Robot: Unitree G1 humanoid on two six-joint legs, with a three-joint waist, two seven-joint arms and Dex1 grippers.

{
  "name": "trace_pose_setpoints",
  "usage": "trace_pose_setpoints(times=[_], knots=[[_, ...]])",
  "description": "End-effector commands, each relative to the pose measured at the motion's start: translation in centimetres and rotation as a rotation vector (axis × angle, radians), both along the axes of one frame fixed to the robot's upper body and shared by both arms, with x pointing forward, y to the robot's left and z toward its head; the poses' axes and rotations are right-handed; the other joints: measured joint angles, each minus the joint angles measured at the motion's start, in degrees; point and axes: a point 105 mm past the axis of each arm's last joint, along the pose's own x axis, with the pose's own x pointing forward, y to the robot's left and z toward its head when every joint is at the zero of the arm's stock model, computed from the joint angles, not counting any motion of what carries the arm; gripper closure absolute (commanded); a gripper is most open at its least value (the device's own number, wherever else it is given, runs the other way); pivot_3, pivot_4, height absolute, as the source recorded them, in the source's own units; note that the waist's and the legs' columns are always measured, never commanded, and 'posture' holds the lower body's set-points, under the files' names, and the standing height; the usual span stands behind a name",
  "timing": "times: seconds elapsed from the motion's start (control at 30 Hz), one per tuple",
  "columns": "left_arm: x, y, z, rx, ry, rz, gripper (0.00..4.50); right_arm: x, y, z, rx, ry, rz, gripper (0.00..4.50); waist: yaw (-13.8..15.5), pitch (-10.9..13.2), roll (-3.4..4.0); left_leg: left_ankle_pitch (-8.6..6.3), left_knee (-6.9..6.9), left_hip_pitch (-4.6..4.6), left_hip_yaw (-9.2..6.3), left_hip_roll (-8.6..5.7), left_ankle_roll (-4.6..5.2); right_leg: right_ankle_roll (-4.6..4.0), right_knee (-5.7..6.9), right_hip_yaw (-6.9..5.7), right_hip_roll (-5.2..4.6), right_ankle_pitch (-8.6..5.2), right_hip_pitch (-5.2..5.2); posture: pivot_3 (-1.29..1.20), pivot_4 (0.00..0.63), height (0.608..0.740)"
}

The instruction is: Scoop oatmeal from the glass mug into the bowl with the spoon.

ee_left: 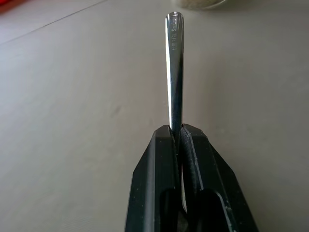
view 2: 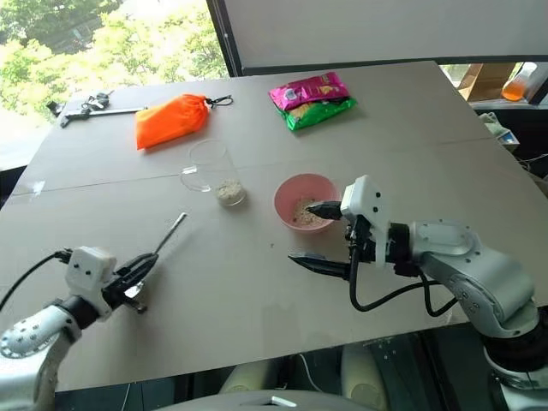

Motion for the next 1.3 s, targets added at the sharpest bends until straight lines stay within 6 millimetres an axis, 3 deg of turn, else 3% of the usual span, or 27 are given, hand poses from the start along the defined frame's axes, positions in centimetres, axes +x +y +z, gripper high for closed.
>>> trace_pose_setpoints(times=[0.03,0.23,0.4,0.5,0.7,0.97,1.07,1.27,1.3], knots=[[-0.1,-2.0,2.0,0.066,-0.163,-0.005,4.45,0.0,0.6,0.0,0.032,0.044,-0.004,0.0,0.5,0.0,-0.02,-0.02,0.0,0.01,-0.02,0.02,0.04,-0.02,0.0,-0.01,0.02,0.01,0.0,0.0,0.15,0.74],[-0.1,-6.4,3.9,0.063,-0.293,-0.126,4.45,1.2,1.9,-1.4,0.054,0.202,-0.093,0.0,0.6,0.0,-0.06,-0.04,0.02,-0.02,-0.03,0.01,0.08,-0.05,0.0,-0.04,0.04,0.02,0.0,0.0,0.15,0.74],[0.1,-9.8,6.2,0.035,-0.394,-0.253,4.45,2.8,3.8,-1.1,0.202,0.331,-0.211,0.0,0.5,0.0,-0.07,0.04,0.0,-0.02,-0.04,0.03,-0.06,-0.05,0.04,-0.03,0.1,0.02,-0.05,0.0,0.15,0.74],[0.2,-11.4,6.5,0.005,-0.393,-0.318,4.45,3.1,4.8,-0.3,0.294,0.401,-0.226,0.0,0.5,0.0,-0.07,0.05,0.0,-0.03,-0.02,0.0,-0.08,-0.05,0.04,-0.02,0.11,0.03,-0.07,0.0,0.15,0.74],[0.5,-13.0,6.4,-0.048,-0.383,-0.334,4.45,5.0,5.4,0.6,0.379,0.439,-0.313,0.0,0.3,0.0,-0.05,0.06,0.0,0.03,0.02,-0.01,-0.08,-0.05,0.11,-0.18,0.17,0.03,-0.07,0.0,0.15,0.74],[1.2,-12.7,6.1,-0.072,-0.378,-0.272,4.45,5.0,5.6,0.9,0.437,0.468,-0.331,0.0,-0.8,0.0,-0.02,0.06,-0.01,0.03,0.02,-0.01,-0.07,-0.05,0.15,-0.18,0.18,0.02,-0.08,0.0,0.15,0.74],[1.5,-12.4,6.2,-0.075,-0.382,-0.258,4.5,5.1,5.6,1.2,0.453,0.469,-0.333,1.18,-0.9,0.0,-0.02,0.06,0.0,0.04,0.02,-0.01,-0.07,-0.05,0.16,-0.18,0.19,0.02,-0.08,0.0,0.15,0.74],[1.5,-12.5,5.9,-0.086,-0.371,-0.265,4.5,4.9,5.9,1.3,0.452,0.471,-0.316,4.12,-1.0,0.0,-0.02,0.07,0.0,0.05,0.03,-0.01,-0.07,-0.05,0.17,-0.18,0.2,0.02,-0.08,0.0,0.15,0.74],[1.5,-12.6,5.9,-0.089,-0.369,-0.27,4.5,4.9,5.9,1.3,0.453,0.472,-0.315,4.42,-1.0,0.0,0.0,0.07,-0.01,0.05,0.03,-0.01,-0.07,-0.05,0.17,-0.18,0.2,0.02,-0.08,0.0,0.15,0.74]])
